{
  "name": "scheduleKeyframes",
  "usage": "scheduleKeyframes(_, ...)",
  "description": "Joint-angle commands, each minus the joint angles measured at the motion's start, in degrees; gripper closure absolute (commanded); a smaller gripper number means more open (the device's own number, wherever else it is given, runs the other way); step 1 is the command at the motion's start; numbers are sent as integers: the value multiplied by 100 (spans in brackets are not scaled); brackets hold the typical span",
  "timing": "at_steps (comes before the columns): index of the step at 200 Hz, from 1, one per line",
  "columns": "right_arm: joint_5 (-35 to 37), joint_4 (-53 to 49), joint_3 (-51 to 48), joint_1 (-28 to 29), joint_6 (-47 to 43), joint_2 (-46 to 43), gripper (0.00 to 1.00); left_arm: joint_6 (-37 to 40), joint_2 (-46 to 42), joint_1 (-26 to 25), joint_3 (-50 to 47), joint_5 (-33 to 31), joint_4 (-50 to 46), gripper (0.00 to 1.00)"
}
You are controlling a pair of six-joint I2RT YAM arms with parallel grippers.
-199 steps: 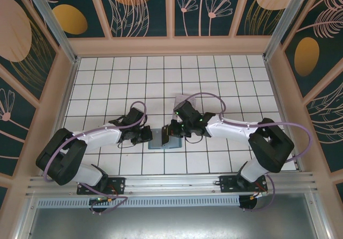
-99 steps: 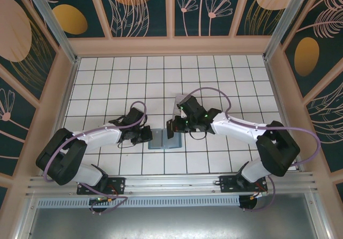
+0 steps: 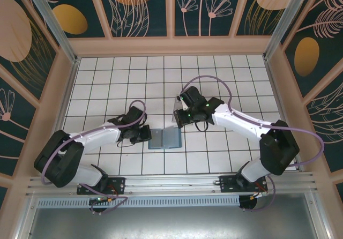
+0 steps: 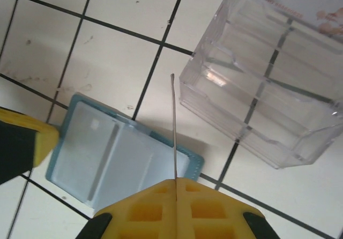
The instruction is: Take the credit cards out of the card holder
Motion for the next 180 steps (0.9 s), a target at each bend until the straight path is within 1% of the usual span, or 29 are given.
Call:
scheduleKeyframes(1,403,-351,299,-63,-526,60,100,50,-209,-23,218,1,-260,88)
scheduleKeyframes(43,871,-811,760,-137,-1496,326,100,26,-150,-131,295,30,-200,88)
scheduleKeyframes(67,847,-987,933,-227,-2146,430,100,25,-86,-147,317,52,-155,88)
scheduleKeyframes(97,510,-1010,969,-325,-3425,299,100,64,-18,-162,344,56,-128,88)
scheduleKeyframes(99,337,-1008,960,-333,-3530,279,100,69,-14,-157,341,56,-128,88)
scheduleKeyframes(109,96,-1037,939,-361,-4026,231,100,70,33,-158,335,56,-119,88)
scheduleKeyframes(139,-148,-1305,1095,-486,-5201,268,100,83,154,-159,367,122,-102,88)
scheduleKeyframes(156,-239,-1465,1212,-559,-5691,374,100,132,183,-156,434,91,-185,88)
scheduleKeyframes(180,-284,-1765,1606,-680,-6017,668,100,133,142,-156,433,31,-253,88)
